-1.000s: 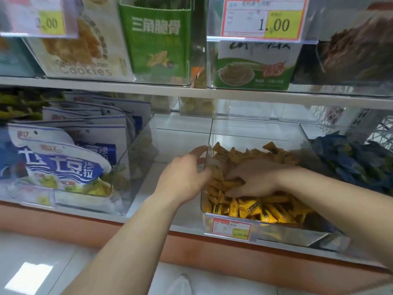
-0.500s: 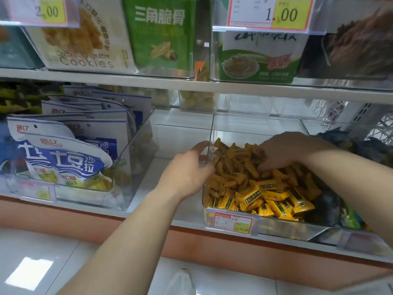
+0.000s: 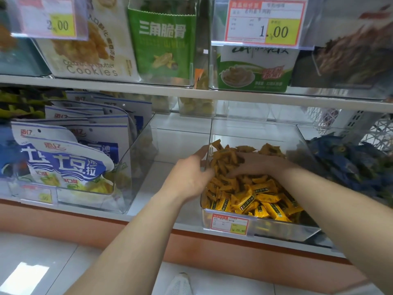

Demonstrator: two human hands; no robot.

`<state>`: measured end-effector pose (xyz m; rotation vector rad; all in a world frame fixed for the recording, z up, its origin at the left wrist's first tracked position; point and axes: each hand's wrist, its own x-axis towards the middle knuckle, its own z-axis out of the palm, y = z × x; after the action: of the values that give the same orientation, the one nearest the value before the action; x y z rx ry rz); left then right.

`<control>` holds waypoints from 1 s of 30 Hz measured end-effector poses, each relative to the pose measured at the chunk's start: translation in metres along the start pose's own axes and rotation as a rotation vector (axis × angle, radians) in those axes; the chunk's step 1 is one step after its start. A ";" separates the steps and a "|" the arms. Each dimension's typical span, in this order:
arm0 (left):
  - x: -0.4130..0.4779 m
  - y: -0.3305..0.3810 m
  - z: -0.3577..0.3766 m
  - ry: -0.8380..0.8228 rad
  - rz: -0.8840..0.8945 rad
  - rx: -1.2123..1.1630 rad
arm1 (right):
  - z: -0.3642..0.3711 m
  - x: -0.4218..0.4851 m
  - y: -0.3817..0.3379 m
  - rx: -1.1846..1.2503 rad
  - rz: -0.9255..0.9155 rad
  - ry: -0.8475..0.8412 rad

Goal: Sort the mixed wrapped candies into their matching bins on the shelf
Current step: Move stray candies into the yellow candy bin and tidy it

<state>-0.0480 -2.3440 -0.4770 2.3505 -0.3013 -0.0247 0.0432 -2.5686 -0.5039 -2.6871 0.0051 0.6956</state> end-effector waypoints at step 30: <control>-0.004 0.002 -0.008 -0.054 -0.070 -0.113 | -0.001 -0.013 -0.005 0.039 -0.027 -0.207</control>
<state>-0.0510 -2.3390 -0.4699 2.2498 -0.2374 -0.1355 0.0328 -2.5653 -0.4952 -2.5612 -0.0698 0.9508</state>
